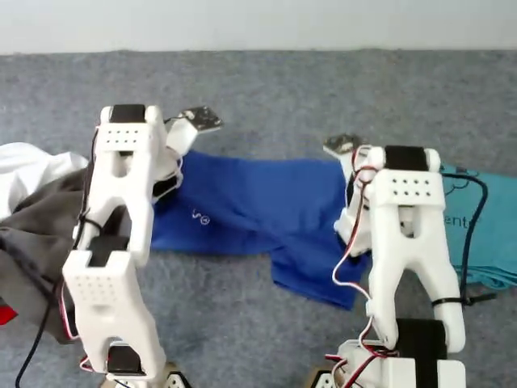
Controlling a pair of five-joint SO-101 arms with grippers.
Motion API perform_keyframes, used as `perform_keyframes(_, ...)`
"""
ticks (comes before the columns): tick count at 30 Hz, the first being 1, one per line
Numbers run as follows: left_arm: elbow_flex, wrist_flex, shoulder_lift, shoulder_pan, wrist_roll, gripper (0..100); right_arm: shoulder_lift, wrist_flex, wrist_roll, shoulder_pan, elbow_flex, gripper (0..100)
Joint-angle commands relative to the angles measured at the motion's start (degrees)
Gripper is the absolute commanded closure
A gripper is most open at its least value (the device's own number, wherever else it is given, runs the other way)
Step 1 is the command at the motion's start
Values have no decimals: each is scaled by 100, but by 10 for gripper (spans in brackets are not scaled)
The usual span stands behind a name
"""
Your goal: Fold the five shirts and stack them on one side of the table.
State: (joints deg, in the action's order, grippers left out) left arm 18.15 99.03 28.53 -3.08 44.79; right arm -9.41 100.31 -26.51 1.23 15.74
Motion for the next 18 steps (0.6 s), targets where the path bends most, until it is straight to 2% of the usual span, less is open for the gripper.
perform_keyframes(1,-409,141,-598,-53,0,985,-233,242,-35,31,132,989)
perform_keyframes(6,-514,132,-440,-53,0,980,-207,163,-35,22,229,987)
perform_keyframes(10,-514,141,-440,-79,-88,907,-233,224,-158,22,220,971)
perform_keyframes(13,-514,149,-598,-158,-352,870,-259,259,-334,4,255,905)
perform_keyframes(16,-523,149,-862,-325,-360,838,-259,277,-316,-13,273,798)
perform_keyframes(18,-549,149,-1134,-431,-360,820,-277,277,-316,-13,255,762)
